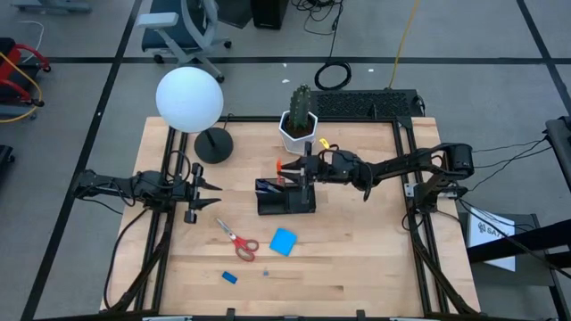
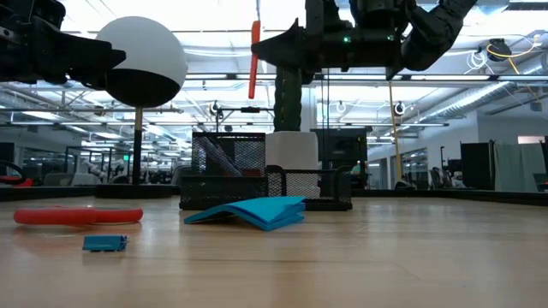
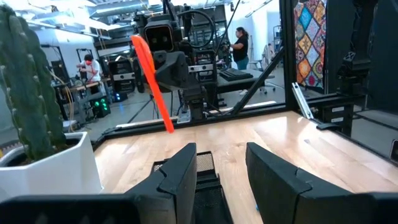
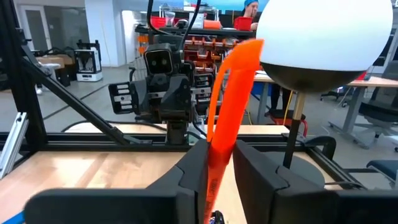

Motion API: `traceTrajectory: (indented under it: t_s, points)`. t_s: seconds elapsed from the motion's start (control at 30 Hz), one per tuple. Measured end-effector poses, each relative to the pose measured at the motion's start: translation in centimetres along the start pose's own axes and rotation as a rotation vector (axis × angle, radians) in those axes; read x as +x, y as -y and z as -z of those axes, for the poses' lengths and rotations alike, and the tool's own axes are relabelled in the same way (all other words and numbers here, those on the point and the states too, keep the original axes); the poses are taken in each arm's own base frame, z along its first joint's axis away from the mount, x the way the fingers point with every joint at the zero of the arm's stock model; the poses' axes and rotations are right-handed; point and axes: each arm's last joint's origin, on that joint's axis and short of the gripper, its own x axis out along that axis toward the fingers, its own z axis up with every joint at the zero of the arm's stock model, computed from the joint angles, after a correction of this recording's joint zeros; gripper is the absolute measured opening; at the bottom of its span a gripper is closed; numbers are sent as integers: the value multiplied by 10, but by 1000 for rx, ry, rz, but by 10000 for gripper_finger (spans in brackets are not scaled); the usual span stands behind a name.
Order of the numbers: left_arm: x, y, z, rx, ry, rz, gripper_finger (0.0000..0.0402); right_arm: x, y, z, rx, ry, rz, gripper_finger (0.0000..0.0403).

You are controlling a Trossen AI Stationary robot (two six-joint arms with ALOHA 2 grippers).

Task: Pick and place office supplies into organizer
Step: Put the orange pen into the black desk organizer

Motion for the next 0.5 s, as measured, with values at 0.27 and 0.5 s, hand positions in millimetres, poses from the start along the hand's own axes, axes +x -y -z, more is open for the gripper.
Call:
traceTrajectory:
  t_s: [0.27, 0.5]
  points:
    - [0, 1, 4, 130, -40, 9, 145, 0, 0, 0, 12, -3, 1, 74]
    - [0, 1, 4, 16, -38, 7, 145, 0, 0, 1, 8, -10, 3, 75]
